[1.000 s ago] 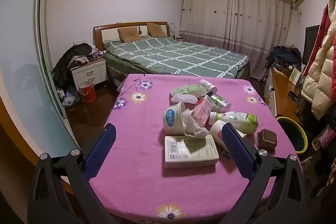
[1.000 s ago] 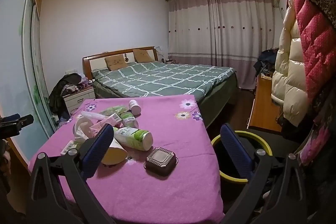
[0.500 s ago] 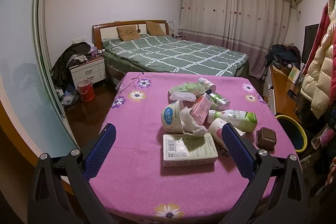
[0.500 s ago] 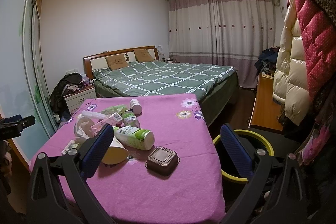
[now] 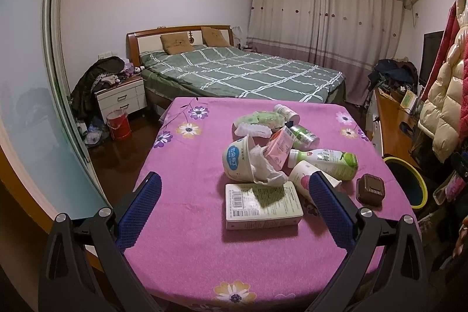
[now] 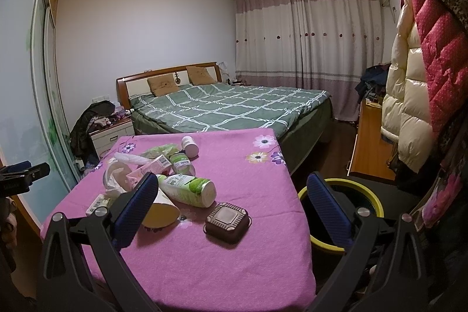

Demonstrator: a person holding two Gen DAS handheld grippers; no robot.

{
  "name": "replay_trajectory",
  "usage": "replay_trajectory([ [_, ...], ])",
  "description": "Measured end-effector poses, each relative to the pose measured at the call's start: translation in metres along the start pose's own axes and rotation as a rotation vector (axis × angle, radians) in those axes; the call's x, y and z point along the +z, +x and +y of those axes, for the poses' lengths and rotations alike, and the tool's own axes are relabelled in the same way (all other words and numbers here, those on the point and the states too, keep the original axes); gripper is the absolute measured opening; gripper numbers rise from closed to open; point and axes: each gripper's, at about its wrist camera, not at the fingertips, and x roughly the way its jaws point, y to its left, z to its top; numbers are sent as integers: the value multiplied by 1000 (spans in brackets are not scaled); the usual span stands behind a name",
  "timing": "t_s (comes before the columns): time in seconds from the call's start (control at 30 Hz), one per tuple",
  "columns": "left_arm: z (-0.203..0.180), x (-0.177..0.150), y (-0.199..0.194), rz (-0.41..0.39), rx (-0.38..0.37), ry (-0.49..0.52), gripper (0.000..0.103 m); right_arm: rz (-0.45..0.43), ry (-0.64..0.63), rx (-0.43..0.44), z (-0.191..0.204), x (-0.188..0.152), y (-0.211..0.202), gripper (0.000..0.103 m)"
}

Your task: Collect trash

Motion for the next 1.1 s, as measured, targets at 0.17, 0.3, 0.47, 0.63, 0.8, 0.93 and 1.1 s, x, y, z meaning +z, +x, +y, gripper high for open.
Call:
replay_trajectory([
  [0.17, 0, 0, 1, -5, 1, -2, 99, -2, 2, -1, 1, 1, 1, 97],
  [0.3, 0, 0, 1, -4, 1, -4, 99, 1, 4, -3, 1, 0, 3, 97],
  [0.47, 0, 0, 2, -1, 0, 1, 99, 0, 5, -1, 0, 0, 3, 97],
  [0.63, -2, -1, 3, 3, -2, 6, 99, 1, 6, -1, 0, 0, 3, 97],
  [0.8, -2, 0, 4, 6, -1, 5, 99, 4, 8, -1, -1, -1, 5, 97],
  [0.93, -2, 0, 4, 7, -1, 7, 99, 3, 9, -2, -1, -1, 5, 97],
  [1.1, -2, 0, 4, 5, 0, 5, 99, 3, 9, -4, -1, -1, 5, 97],
])
